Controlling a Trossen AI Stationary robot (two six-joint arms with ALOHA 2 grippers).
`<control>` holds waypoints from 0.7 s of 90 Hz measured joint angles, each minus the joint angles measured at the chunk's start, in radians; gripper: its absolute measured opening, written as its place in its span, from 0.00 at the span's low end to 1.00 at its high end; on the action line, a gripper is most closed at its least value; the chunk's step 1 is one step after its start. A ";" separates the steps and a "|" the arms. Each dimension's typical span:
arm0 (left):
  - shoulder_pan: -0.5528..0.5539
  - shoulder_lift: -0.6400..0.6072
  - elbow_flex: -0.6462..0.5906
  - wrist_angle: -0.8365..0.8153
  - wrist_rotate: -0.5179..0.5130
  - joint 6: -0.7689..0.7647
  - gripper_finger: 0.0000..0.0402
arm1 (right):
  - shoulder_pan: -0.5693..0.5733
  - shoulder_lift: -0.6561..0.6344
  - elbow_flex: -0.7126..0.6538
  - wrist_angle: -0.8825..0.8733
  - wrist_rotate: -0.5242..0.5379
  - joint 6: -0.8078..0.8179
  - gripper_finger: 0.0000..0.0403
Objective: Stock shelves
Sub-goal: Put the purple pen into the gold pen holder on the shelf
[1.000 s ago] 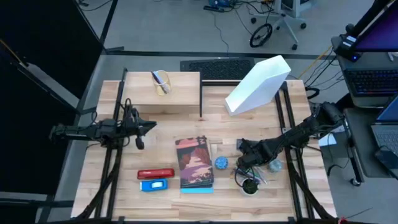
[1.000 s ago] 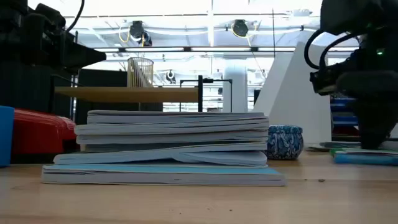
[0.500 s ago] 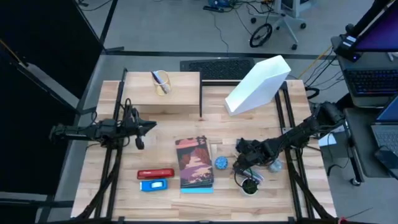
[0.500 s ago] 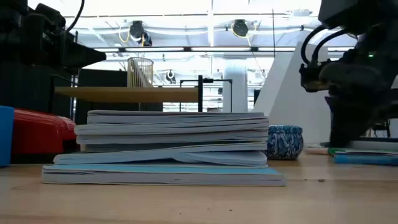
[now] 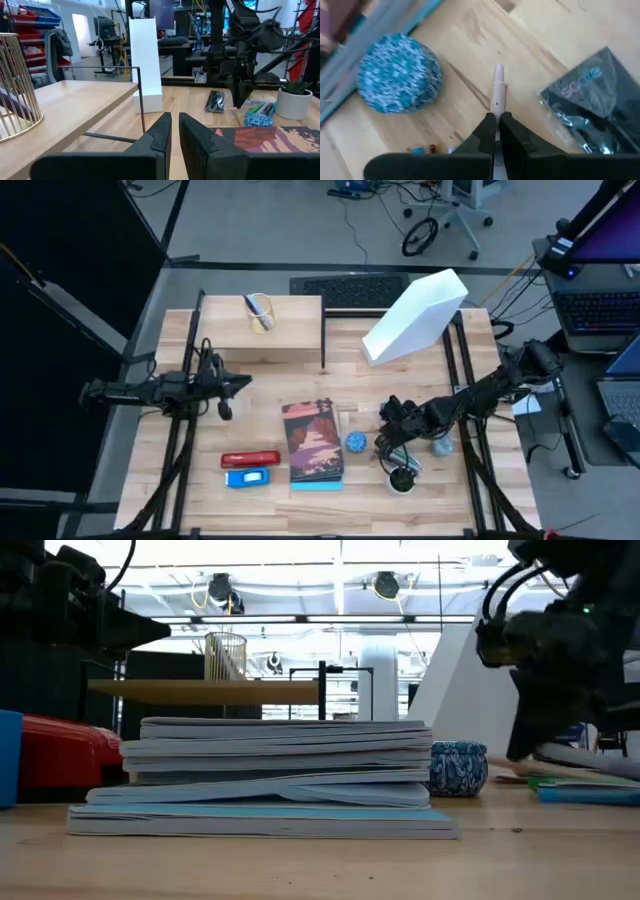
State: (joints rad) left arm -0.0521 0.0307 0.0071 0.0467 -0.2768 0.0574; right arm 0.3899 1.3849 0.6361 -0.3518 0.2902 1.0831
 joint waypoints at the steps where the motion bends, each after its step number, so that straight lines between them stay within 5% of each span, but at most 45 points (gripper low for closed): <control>1: 0.000 0.000 0.000 0.000 0.000 0.000 0.06 | -0.002 -0.004 0.000 0.000 0.000 -0.004 0.00; 63: 0.000 0.000 0.000 0.000 0.000 -0.002 0.06 | -0.177 -0.233 0.002 0.070 0.080 -0.307 0.00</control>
State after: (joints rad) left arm -0.0519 0.0305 0.0071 0.0467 -0.2768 0.0551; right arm 0.2130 1.1519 0.6384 -0.2817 0.3698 0.7757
